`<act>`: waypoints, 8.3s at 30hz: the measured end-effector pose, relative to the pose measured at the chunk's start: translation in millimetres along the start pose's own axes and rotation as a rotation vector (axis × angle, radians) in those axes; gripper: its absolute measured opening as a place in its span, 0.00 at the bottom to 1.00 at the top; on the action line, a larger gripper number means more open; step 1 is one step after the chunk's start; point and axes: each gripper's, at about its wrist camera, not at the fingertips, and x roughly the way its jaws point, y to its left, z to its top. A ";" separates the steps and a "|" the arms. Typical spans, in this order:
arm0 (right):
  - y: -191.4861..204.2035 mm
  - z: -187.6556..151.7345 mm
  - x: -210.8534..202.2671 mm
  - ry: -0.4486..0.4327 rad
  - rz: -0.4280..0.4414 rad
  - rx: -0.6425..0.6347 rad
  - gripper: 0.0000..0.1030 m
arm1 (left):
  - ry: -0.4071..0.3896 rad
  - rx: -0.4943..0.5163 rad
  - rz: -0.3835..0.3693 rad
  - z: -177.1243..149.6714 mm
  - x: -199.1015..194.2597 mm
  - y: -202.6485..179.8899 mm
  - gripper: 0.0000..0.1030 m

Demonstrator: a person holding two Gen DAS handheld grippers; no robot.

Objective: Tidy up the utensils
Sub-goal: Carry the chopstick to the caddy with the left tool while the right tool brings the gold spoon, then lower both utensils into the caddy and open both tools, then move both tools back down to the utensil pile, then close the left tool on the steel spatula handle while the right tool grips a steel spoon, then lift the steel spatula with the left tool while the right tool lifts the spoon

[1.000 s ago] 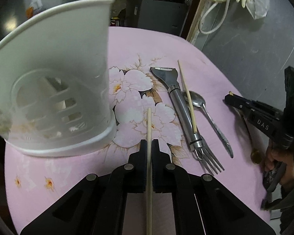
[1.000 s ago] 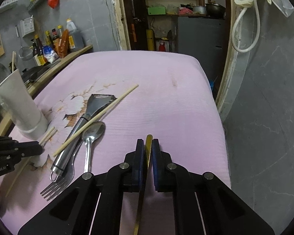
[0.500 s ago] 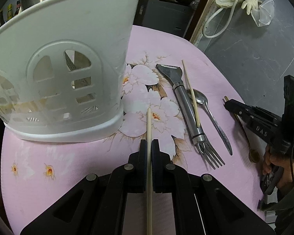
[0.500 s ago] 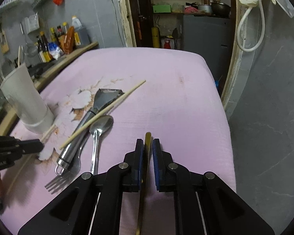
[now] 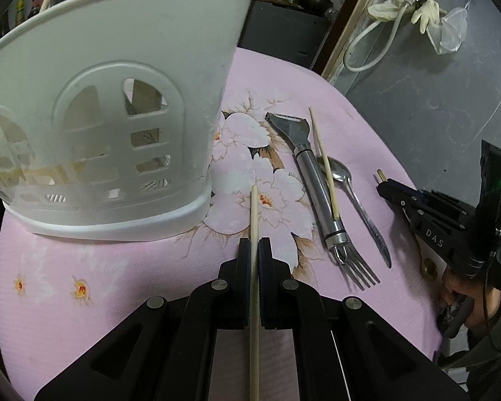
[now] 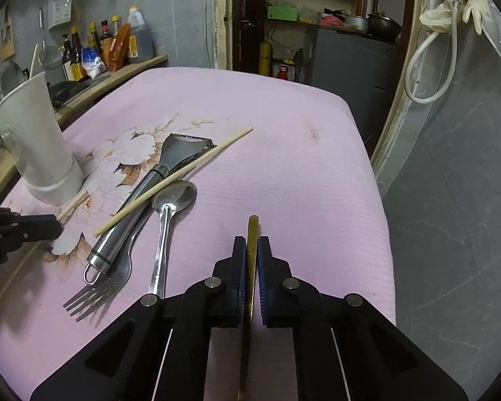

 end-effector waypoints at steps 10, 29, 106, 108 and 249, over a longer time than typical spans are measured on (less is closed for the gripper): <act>16.9 -9.2 -45.5 -0.229 -0.014 -0.060 0.04 | -0.228 0.050 -0.020 -11.4 -38.9 -16.5 0.02; 60.9 -18.2 -108.1 -0.589 -0.054 -0.137 0.04 | -0.608 0.039 -0.020 -27.1 -99.4 -24.7 0.02; 155.1 101.0 -41.7 -0.603 0.422 -0.065 0.05 | -1.064 -0.234 0.204 48.9 -148.8 147.1 0.02; 154.1 99.7 -41.5 -0.596 0.422 -0.068 0.05 | -1.054 -0.216 0.206 42.2 -148.7 144.4 0.02; 4.5 -39.3 -36.8 -0.028 0.045 -0.119 0.08 | 0.008 -0.016 -0.089 -37.9 -14.3 -22.2 0.14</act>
